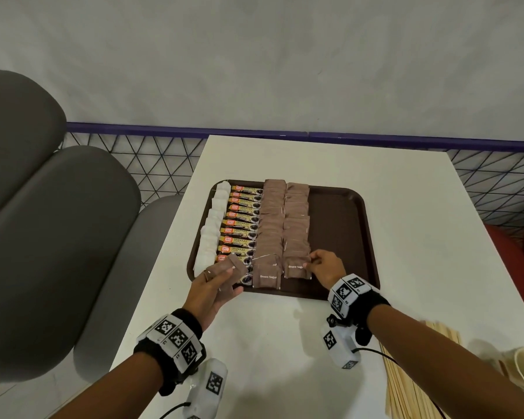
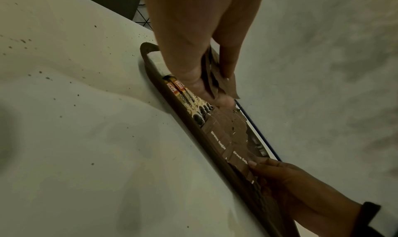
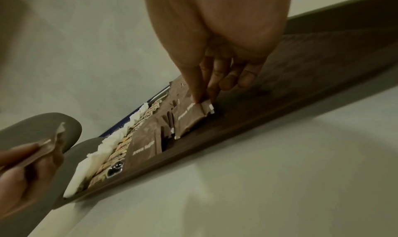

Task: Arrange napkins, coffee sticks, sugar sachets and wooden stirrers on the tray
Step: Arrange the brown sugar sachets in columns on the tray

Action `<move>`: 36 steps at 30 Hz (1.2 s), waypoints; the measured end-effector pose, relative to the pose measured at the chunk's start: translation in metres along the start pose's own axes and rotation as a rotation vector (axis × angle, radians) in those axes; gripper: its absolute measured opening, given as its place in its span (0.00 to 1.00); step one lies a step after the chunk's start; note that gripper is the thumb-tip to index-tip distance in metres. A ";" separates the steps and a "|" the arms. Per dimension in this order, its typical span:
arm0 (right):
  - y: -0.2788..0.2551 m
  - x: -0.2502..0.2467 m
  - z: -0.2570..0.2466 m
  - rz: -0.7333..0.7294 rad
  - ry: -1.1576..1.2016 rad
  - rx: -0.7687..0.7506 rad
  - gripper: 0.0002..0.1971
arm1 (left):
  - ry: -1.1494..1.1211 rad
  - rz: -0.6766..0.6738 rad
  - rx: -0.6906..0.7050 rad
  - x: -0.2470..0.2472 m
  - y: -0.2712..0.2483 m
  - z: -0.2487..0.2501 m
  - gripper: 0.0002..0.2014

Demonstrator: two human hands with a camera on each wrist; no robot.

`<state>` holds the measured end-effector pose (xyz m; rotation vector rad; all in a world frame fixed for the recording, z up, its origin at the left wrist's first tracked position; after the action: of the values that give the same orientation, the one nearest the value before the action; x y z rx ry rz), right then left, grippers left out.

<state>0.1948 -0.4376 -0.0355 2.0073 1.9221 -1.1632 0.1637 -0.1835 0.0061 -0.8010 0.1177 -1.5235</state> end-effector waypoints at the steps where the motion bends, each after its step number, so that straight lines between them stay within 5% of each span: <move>1: 0.001 0.002 -0.001 0.005 -0.009 0.002 0.03 | -0.004 0.007 -0.002 0.000 0.001 0.000 0.10; 6: 0.003 0.008 -0.001 0.063 -0.042 0.035 0.15 | -0.037 0.021 -0.030 0.000 0.003 0.003 0.08; 14: -0.004 0.005 -0.006 0.105 -0.152 0.051 0.12 | 0.006 0.010 -0.017 0.000 0.002 0.001 0.09; 19: -0.015 0.000 -0.024 0.216 -0.263 -0.104 0.19 | 0.045 -0.002 0.006 0.000 -0.002 0.002 0.10; 22: -0.018 0.010 -0.039 0.129 -0.125 -0.202 0.15 | 0.033 0.018 0.023 0.000 -0.004 0.003 0.14; 26: -0.031 0.035 -0.063 -0.195 0.106 -0.334 0.07 | 0.010 0.024 0.040 0.004 -0.008 0.002 0.13; 29: -0.045 0.054 -0.074 -0.389 0.153 -0.368 0.09 | -0.005 -0.013 0.046 0.007 -0.011 0.000 0.13; 36: -0.042 0.048 -0.078 -0.251 0.507 -0.192 0.09 | 0.004 -0.061 -0.016 0.009 -0.011 -0.004 0.11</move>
<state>0.1854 -0.3467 0.0070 2.1462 2.4657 -0.4966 0.1531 -0.1913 0.0131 -0.8203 0.1091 -1.5836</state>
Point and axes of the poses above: each hand's wrist, its own y-axis towards the middle knuckle, its own x-axis out of the palm, z = x × y, the point moved 2 cm from there along y, towards the middle knuckle, and after that the axes turned 3 degrees about -z, right-handed, at the moved point
